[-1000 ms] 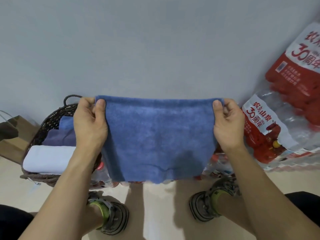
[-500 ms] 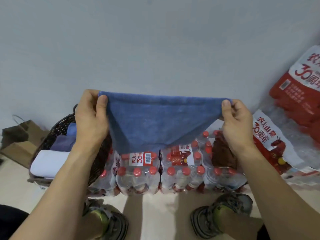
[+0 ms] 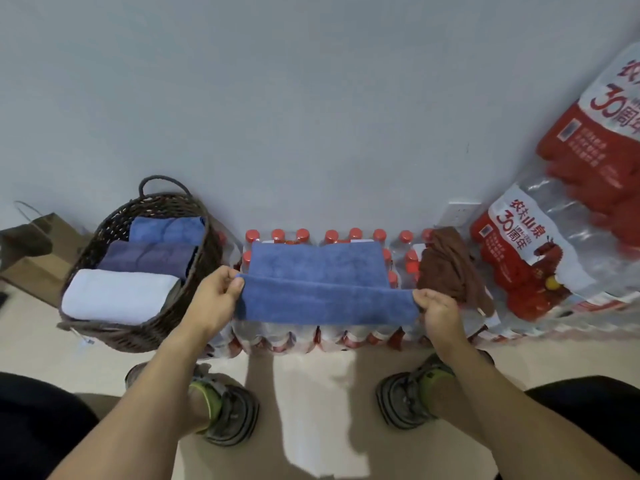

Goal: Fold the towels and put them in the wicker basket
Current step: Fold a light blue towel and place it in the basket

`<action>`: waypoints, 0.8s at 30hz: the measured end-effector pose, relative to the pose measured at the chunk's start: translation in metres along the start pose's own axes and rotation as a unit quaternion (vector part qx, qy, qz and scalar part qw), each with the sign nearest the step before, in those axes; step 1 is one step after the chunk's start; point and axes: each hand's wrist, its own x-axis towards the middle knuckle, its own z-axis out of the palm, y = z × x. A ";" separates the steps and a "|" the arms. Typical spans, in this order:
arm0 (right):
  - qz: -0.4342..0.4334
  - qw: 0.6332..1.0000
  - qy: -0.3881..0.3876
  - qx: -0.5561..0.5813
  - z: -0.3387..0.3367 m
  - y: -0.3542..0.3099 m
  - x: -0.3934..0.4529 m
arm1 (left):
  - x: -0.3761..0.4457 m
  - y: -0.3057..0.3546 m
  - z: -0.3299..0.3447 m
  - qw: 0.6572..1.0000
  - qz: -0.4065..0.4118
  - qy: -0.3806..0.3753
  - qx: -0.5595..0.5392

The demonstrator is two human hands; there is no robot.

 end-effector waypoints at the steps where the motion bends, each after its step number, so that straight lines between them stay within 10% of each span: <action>1: 0.019 1.000 -0.008 -0.010 -0.001 0.005 -0.002 | -0.002 -0.006 0.003 1.000 -0.012 -0.007 0.013; 24: -0.041 0.931 0.044 -0.361 0.059 -0.002 0.113 | 0.081 -0.029 0.040 0.981 -0.085 0.105 0.140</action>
